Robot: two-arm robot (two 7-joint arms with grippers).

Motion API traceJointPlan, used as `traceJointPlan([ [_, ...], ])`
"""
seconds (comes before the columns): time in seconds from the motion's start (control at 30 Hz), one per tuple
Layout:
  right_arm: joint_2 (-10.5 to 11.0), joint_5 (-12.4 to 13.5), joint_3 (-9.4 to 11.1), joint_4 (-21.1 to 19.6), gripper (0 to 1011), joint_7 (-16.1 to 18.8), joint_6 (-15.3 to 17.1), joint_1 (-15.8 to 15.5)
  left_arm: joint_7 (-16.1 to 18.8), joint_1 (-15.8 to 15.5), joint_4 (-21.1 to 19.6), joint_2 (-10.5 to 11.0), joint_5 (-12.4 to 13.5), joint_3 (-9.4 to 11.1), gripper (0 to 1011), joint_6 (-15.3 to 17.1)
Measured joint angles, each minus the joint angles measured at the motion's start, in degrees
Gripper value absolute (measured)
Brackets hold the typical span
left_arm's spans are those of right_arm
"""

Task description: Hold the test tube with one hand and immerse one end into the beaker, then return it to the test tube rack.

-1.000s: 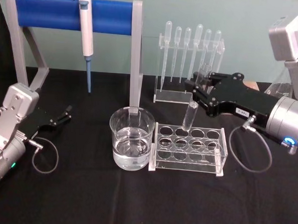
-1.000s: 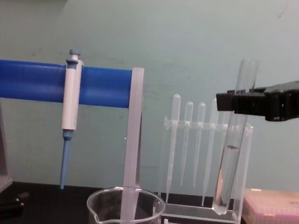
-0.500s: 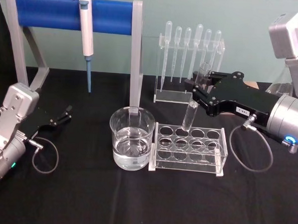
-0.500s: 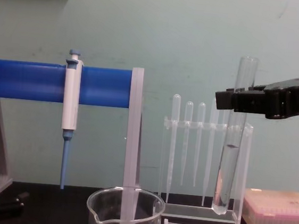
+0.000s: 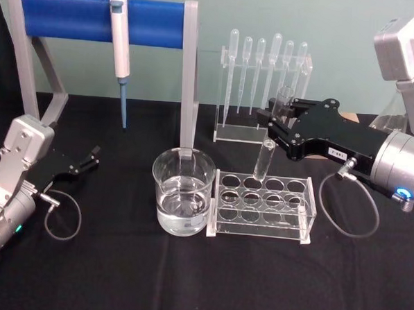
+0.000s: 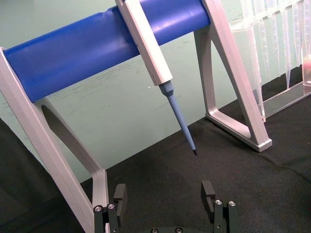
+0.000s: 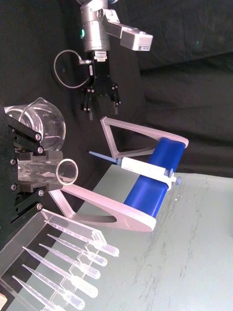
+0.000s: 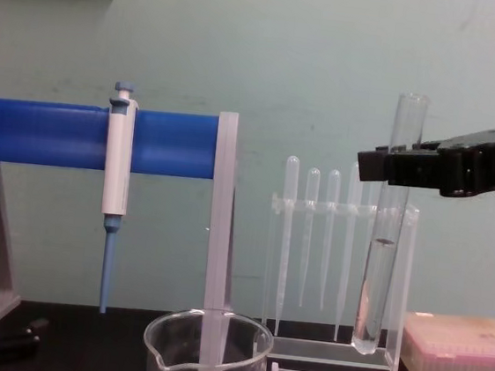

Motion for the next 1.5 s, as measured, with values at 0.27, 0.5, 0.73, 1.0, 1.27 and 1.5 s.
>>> traceJointPlan([
  [0.27,0.0,-0.1,0.0,0.0,228,0.0,0.0,0.0,0.0,0.0,0.0,0.0,0.0,0.0,1000,0.0],
  [0.5,0.0,-0.1,0.0,0.0,228,0.0,0.0,-0.1,0.0,0.0,0.0,0.0,0.0,0.0,1000,0.0],
  [0.73,0.0,-0.1,0.0,0.0,228,0.0,0.0,-0.1,0.0,0.0,0.0,0.0,0.0,0.0,1000,0.0],
  [1.0,0.0,-0.1,0.0,0.0,228,0.0,0.0,-0.1,0.0,0.0,0.0,0.0,0.0,0.0,1000,0.0],
  [1.27,0.0,-0.1,0.0,0.0,228,0.0,0.0,-0.1,0.0,0.0,0.0,0.0,0.0,0.0,1000,0.0],
  [1.5,0.0,-0.1,0.0,0.0,228,0.0,0.0,-0.1,0.0,0.0,0.0,0.0,0.0,0.0,1000,0.0],
])
